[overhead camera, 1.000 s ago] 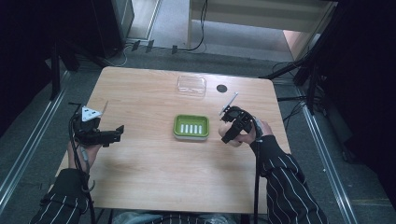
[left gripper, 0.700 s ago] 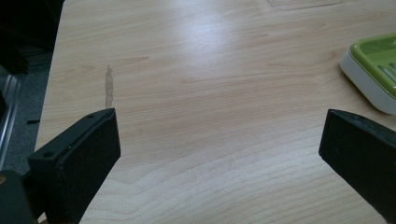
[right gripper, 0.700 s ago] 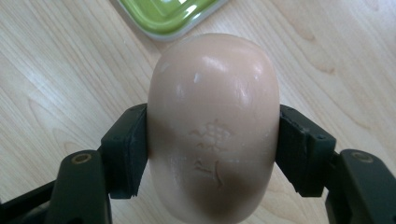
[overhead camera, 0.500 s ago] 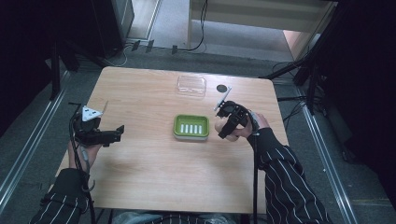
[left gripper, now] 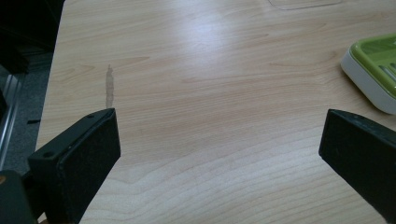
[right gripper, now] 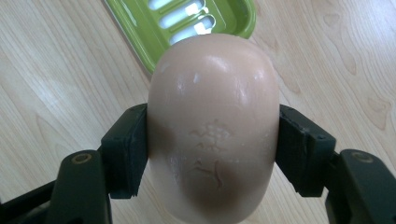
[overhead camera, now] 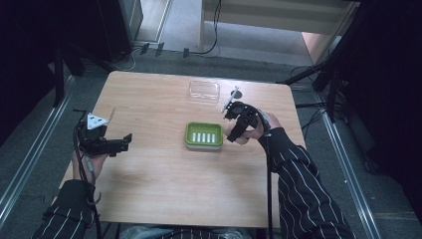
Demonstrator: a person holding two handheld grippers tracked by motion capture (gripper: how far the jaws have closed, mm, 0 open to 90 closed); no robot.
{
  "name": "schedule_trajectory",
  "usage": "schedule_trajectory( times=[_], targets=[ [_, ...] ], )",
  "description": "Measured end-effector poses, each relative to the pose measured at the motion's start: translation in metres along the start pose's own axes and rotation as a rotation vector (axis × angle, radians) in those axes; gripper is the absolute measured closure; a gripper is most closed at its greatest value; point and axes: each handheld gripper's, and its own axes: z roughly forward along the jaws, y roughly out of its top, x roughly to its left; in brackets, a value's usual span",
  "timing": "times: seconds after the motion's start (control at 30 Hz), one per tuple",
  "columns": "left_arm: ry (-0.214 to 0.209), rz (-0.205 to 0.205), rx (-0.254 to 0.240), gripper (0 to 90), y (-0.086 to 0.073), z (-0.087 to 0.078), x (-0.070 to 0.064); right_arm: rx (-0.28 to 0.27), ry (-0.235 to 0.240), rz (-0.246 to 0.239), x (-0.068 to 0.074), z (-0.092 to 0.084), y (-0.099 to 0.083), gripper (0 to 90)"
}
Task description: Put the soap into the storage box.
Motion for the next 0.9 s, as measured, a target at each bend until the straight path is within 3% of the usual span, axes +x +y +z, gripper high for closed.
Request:
schedule_trajectory(
  times=[0.5, 0.9],
  targets=[
    [0.0, 0.0, -0.002, 0.0, 0.0, 0.0, 0.001, 0.003, 0.004, -0.123, 0.0, 0.009, 0.026, 33.8],
    [0.002, 0.002, 0.002, 0.0, 0.0, 0.0, 0.0, -0.01, 0.014, -0.16, 0.004, 0.016, 0.039, 33.8]
  ],
)
